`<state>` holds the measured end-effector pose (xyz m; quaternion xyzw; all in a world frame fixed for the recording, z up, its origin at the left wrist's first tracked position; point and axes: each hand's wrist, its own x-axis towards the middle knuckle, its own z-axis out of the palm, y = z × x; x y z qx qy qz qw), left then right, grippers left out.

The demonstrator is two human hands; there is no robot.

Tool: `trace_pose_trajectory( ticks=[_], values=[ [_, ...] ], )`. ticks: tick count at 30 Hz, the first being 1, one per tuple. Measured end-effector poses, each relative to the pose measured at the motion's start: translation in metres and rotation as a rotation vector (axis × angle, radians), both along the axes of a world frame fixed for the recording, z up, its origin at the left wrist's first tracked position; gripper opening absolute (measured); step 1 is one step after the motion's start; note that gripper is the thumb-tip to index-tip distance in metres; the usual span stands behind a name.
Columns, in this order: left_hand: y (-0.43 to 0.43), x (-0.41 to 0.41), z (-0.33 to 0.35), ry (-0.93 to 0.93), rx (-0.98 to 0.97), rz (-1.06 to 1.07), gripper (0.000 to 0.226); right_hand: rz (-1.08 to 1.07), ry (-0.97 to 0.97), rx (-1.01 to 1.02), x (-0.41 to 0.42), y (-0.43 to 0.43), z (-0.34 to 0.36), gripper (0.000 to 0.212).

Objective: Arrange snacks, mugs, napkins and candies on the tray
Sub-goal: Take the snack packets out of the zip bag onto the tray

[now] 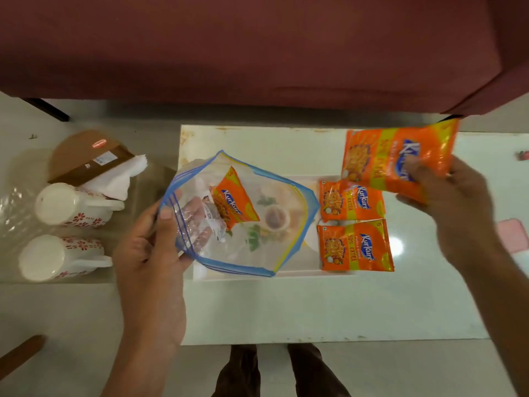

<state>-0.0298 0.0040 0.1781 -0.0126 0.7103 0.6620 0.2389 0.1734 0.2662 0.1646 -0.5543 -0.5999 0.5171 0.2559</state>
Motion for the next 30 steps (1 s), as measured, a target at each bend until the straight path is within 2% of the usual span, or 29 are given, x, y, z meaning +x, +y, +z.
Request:
trace_pose_trajectory(
  ticks=[3,7,10,16,20,24,30],
  values=[
    [0.003,0.002,0.0,0.011,-0.007,-0.001,0.026,0.052,-0.104,-0.093,-0.004,-0.001,-0.048,0.013],
    [0.008,0.008,0.0,0.022,-0.011,0.021,0.029,0.124,-0.247,-0.195,-0.009,0.002,-0.1,0.024],
    [0.01,0.011,0.0,0.03,-0.022,0.034,0.026,0.196,-0.375,-0.147,-0.016,0.001,-0.123,0.025],
    [0.013,0.019,-0.001,0.041,-0.042,0.055,0.028,0.208,-0.449,-0.112,-0.021,0.007,-0.14,0.024],
    [0.014,0.023,-0.001,0.038,-0.046,0.073,0.027,0.218,-0.496,-0.052,-0.015,0.01,-0.135,0.026],
    [0.015,0.027,-0.001,0.026,-0.043,0.092,0.026,0.209,-0.547,0.009,-0.007,0.008,-0.11,0.042],
    [0.017,0.032,0.003,0.022,-0.022,0.074,0.029,0.197,-0.372,0.265,-0.01,-0.015,-0.026,0.027]
  ],
)
